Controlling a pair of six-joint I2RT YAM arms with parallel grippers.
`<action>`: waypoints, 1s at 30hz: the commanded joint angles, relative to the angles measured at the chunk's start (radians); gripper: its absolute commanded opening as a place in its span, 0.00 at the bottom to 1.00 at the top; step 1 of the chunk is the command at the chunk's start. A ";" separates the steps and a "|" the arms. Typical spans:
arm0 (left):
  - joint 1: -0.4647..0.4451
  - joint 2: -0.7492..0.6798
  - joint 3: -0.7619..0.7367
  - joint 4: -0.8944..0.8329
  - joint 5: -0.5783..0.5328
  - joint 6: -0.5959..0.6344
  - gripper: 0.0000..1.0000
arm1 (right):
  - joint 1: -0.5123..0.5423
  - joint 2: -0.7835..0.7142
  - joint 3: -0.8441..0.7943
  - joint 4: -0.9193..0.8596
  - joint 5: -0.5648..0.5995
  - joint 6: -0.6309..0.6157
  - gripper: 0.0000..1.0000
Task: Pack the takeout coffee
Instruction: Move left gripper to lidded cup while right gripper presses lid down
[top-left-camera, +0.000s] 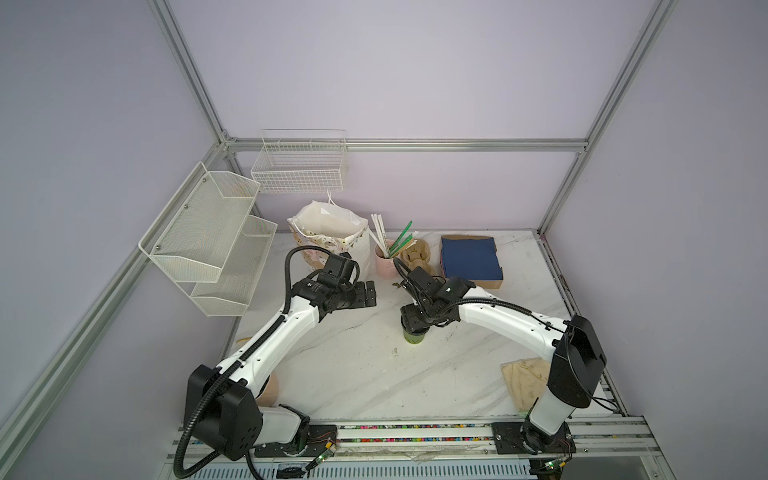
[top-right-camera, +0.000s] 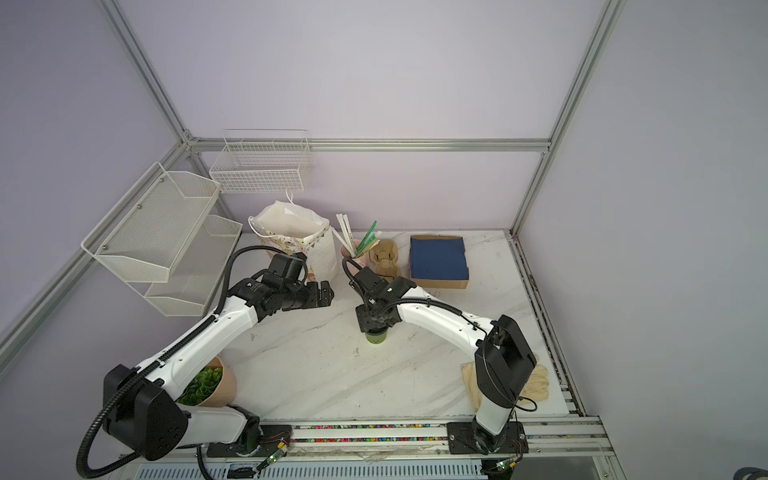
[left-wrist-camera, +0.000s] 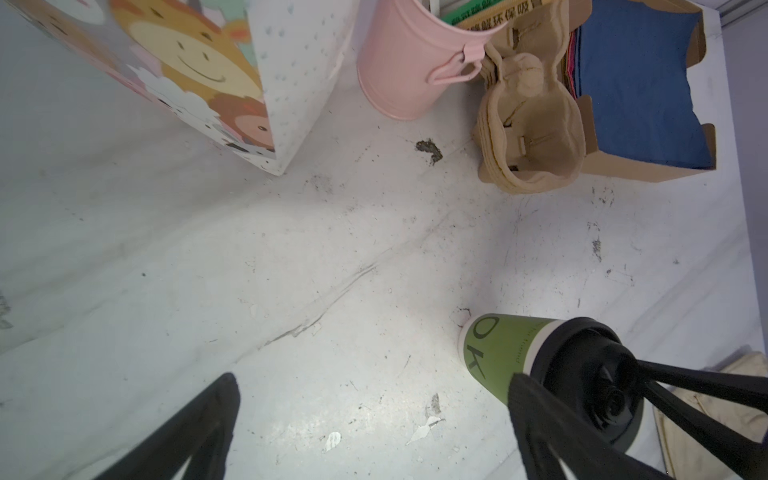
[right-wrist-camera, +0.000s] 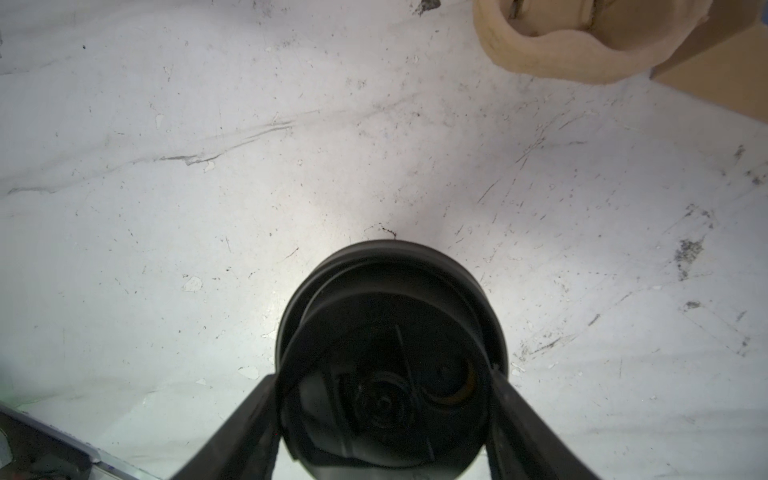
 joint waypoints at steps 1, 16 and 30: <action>0.003 0.068 -0.045 0.054 0.184 -0.068 1.00 | -0.008 0.121 -0.061 -0.140 -0.081 -0.036 0.70; -0.114 0.177 -0.068 0.226 0.252 -0.191 1.00 | -0.009 0.144 -0.046 -0.148 -0.068 -0.067 0.69; -0.128 0.196 -0.072 0.197 0.197 -0.183 0.92 | -0.010 0.133 -0.060 -0.140 -0.072 -0.071 0.69</action>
